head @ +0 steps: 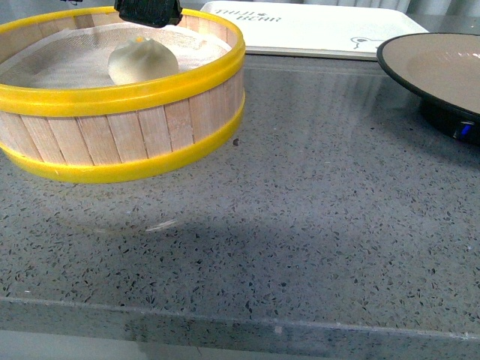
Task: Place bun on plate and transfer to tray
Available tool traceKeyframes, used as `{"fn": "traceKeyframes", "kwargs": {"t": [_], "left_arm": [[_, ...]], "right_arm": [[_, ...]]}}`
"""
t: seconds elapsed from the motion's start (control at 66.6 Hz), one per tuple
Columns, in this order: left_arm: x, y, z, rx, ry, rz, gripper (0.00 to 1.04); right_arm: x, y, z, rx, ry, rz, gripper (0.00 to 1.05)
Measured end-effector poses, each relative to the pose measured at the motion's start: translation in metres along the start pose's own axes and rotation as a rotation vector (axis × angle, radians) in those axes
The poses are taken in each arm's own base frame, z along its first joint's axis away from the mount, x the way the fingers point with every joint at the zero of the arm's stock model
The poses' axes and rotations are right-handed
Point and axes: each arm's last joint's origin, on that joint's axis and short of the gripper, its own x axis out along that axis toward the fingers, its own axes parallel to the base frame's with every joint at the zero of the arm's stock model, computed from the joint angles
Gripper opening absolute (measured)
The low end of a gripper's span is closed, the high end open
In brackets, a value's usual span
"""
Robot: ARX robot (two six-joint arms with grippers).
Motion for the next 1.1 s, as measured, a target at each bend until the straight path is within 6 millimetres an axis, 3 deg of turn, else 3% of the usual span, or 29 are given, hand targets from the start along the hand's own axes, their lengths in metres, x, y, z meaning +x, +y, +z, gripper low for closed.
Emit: {"fn": "traceKeyframes", "kwargs": {"t": [0.601,0.856,1.021,1.096], "left_arm": [[0.015,-0.006,-0.007,0.085,0.077,0.015,0.97],[0.018,-0.008,-0.009,0.101,0.086,0.011,0.59],[0.018,-0.010,-0.009,0.104,0.085,0.005,0.22],[0.018,-0.010,-0.009,0.104,0.084,0.004,0.12]], "right_arm": [[0.000,0.000,0.000,0.000,0.000,0.000,0.96],[0.000,0.000,0.000,0.000,0.000,0.000,0.96],[0.000,0.000,0.000,0.000,0.000,0.000,0.96],[0.000,0.000,0.000,0.000,0.000,0.000,0.96]]}}
